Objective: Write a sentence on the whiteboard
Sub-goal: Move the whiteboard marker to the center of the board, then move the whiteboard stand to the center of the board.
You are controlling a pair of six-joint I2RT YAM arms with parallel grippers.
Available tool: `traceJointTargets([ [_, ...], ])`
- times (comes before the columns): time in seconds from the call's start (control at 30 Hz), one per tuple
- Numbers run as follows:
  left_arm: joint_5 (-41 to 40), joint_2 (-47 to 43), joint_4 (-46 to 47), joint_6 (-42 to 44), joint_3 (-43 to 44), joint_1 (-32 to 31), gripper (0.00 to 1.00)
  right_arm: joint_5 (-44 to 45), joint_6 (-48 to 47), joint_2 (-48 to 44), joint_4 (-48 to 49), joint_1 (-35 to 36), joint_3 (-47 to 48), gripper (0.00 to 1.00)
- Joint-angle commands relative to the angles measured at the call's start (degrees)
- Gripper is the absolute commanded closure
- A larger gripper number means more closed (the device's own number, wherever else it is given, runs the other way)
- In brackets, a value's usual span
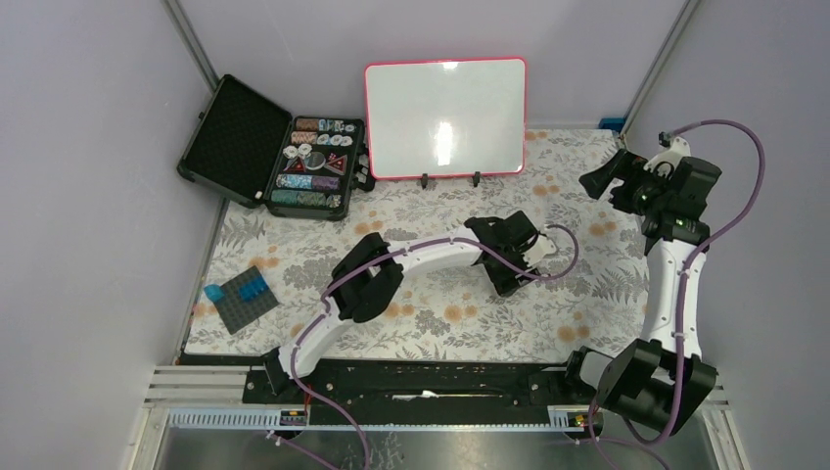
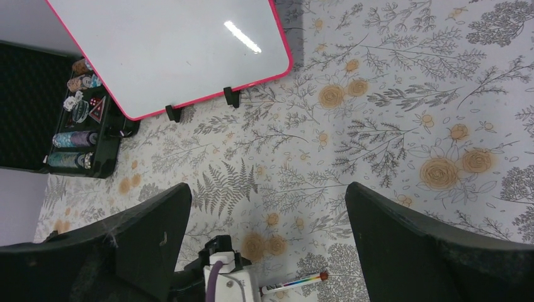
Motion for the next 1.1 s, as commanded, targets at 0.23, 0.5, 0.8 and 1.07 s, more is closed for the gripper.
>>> traceJointTargets([
  [0.23, 7.5, -20.4, -2.1, -1.8, -7.5, 13.3, 0.03, 6.0, -4.0, 13.7, 0.5, 12.3, 9.2, 0.08],
  [0.5, 14.9, -30.6, 1.8, -6.9, -16.9, 30.7, 0.01, 15.7, -6.0, 30.8, 0.6, 27.0, 18.0, 0.19],
  [0.8, 14.2, -40.9, 9.1, -10.6, -26.3, 38.1, 0.01, 25.8, -6.2, 47.6, 1.5, 36.1, 30.5, 0.36],
  [1.07, 13.5, -44.8, 10.7, -10.1, -29.1, 38.2, 0.01, 29.6, -5.2, 55.6, 3.8, 37.8, 36.4, 0.48],
])
